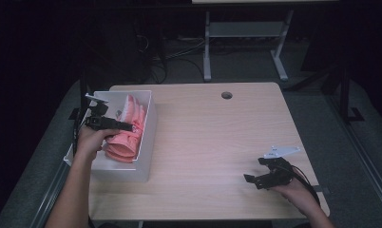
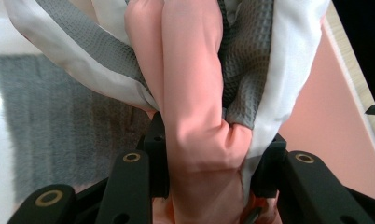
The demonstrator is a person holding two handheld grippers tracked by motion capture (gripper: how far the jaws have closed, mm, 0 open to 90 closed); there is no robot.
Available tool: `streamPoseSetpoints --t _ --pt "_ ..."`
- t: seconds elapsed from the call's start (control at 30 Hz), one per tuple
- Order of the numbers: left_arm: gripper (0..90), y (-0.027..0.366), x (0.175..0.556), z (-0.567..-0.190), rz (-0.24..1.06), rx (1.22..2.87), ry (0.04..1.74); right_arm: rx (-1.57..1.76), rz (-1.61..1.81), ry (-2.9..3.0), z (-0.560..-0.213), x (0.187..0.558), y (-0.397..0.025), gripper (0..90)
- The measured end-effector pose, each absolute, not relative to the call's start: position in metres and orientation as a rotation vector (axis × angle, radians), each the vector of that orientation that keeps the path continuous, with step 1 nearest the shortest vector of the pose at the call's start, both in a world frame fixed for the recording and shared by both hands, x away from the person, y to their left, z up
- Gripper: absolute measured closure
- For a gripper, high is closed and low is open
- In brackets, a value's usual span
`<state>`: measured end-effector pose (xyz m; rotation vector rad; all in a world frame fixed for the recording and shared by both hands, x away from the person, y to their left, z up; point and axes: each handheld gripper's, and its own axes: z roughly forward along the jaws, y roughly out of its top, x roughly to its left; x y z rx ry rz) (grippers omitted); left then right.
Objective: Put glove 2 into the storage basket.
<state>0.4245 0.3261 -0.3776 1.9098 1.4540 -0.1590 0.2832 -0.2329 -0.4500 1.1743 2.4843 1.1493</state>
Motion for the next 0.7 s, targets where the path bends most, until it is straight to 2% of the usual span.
streamPoseSetpoints --t 0.57,0.63,0.7 --pt "55.0 0.323 0.430 -0.417 -0.269 1.897 1.482 1.161 1.131 2.506 -0.451 0.283 -0.231 9.2" --pt "50.9 0.322 0.430 -0.416 -0.256 1.913 1.469 1.161 1.130 2.507 -0.451 0.282 -0.231 9.2" --pt "42.3 0.322 0.430 -0.414 -0.243 1.926 1.459 1.159 1.127 2.506 -0.451 0.282 -0.231 9.2"
